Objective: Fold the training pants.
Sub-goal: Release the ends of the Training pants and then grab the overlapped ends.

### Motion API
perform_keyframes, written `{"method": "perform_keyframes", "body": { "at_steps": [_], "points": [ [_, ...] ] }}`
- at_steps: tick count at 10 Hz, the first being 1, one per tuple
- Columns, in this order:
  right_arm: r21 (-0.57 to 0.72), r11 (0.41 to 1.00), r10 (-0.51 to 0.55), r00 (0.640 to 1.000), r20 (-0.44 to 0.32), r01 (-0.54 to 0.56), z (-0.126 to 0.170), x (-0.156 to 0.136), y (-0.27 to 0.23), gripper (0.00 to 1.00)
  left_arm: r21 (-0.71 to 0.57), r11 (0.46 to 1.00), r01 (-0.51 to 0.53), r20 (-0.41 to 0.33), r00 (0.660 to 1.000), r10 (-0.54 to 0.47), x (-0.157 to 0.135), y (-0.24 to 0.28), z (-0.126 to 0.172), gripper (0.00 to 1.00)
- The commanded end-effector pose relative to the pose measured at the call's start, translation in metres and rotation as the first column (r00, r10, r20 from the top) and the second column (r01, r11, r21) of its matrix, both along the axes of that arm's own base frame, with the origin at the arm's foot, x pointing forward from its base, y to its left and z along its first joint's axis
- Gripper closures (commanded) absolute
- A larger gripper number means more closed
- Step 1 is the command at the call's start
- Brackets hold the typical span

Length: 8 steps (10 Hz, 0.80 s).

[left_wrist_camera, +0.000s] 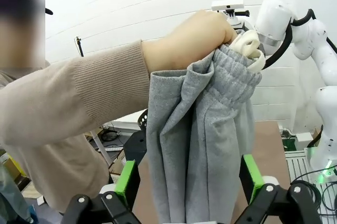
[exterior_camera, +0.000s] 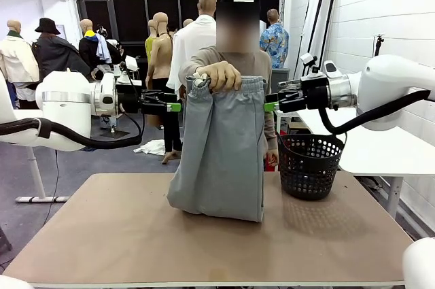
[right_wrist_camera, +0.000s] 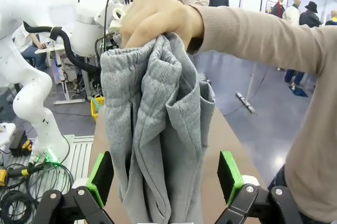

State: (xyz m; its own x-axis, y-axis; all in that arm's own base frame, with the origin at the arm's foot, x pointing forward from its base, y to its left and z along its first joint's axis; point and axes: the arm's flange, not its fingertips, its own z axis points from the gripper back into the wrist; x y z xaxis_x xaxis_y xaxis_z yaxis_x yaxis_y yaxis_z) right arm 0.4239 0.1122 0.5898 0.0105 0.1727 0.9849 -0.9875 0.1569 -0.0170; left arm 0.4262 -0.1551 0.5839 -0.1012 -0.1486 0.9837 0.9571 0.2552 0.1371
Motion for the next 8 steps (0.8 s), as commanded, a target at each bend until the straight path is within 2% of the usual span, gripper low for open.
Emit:
{"method": "perform_keyframes", "body": {
  "at_steps": [1,4,8],
  "points": [
    [0.052,0.999,0.011,1.000,0.011,-0.012,-0.005,-0.002,0.012,0.00,-0.033,0.999,0.015,0.004,1.000,-0.015,-0.003,-0.003,-0.003,0.00],
    [0.067,0.998,0.021,1.000,0.007,-0.021,-0.008,-0.005,0.016,0.00,-0.040,0.999,0.011,0.009,1.000,-0.010,0.005,-0.008,-0.006,0.00],
    [0.071,0.997,0.030,1.000,-0.011,-0.029,-0.014,-0.002,0.020,0.00,-0.026,0.998,0.062,0.017,0.998,-0.062,0.015,-0.025,0.001,0.00]
  ]
}}
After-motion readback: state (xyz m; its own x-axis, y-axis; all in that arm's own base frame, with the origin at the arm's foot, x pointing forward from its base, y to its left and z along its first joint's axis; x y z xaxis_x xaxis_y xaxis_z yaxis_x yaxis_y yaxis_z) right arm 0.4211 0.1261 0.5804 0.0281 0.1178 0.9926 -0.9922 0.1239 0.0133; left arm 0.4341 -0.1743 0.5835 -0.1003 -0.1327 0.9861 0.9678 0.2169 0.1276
